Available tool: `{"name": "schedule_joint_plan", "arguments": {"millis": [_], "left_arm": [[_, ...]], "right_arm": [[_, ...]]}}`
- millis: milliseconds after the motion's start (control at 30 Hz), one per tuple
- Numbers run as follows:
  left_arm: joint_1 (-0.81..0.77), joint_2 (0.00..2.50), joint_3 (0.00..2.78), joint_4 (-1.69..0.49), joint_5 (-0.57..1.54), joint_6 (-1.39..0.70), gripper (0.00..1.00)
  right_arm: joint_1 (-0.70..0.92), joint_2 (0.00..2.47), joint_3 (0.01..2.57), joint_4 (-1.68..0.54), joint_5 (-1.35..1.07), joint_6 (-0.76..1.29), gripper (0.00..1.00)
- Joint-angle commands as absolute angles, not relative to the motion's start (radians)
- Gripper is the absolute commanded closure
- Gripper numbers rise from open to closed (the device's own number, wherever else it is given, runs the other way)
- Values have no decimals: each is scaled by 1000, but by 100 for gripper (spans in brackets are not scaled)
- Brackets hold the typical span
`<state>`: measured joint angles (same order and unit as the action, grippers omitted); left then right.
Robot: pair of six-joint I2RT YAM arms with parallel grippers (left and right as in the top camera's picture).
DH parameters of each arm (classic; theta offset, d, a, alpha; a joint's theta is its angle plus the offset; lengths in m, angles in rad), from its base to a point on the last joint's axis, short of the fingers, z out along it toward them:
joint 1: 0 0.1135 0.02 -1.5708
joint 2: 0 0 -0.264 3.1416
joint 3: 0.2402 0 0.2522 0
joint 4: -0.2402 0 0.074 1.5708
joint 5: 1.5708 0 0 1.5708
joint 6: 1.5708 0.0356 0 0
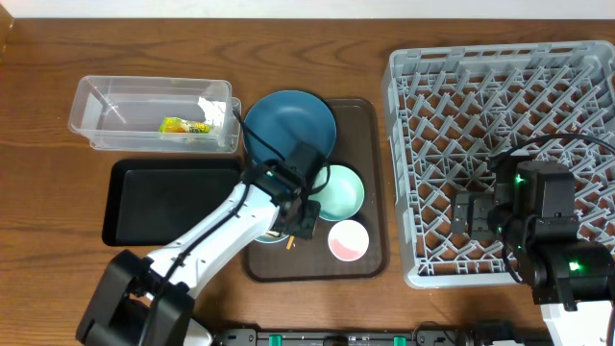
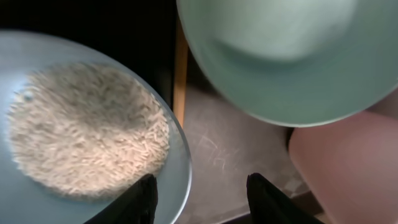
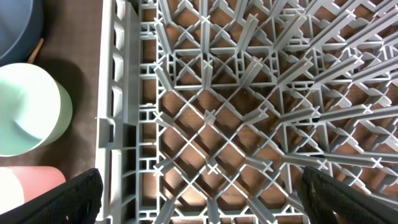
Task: Sort waste into correct bins and load items into the dishwasher rack
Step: 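Grasp the rim of the light-blue rice bowl with the left gripper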
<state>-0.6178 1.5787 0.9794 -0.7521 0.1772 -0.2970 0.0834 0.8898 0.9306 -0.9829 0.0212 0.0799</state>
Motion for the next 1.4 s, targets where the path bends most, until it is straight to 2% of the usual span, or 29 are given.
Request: {"name": "schedule_joint_plan", "arguments": {"millis": [0,67,133,467,500,667,933,1067,1367], "left_arm": [[-621,1592,944,-730,171,-319,51],[-621,1595,928,-719,168,-319,52],[-622,1596,914,-712,168,-319,59],[-622,1596,900,-712,164,-319,81],[-622,1596,900,-712,164,-319,86],[-621,1596,900,-708,164,-319,92],[-621,1596,910,-706,161,-319,94],[-621,1592,963,-774,97,-319,94],[-621,1591,1065,-864,93,-319,94]], "right_arm": [[83,889,948,-984,18,93,1],[83,889,948,-984,18,93,1],[83,889,948,-984,18,93,1],[83,889,948,-985,18,93,1],[83,889,948,-985,18,93,1],[83,889,948,-986,18,93,1],[83,889,948,-992,18,93,1],[83,889,948,-992,18,93,1],[83,889,948,-991,18,93,1]]}}
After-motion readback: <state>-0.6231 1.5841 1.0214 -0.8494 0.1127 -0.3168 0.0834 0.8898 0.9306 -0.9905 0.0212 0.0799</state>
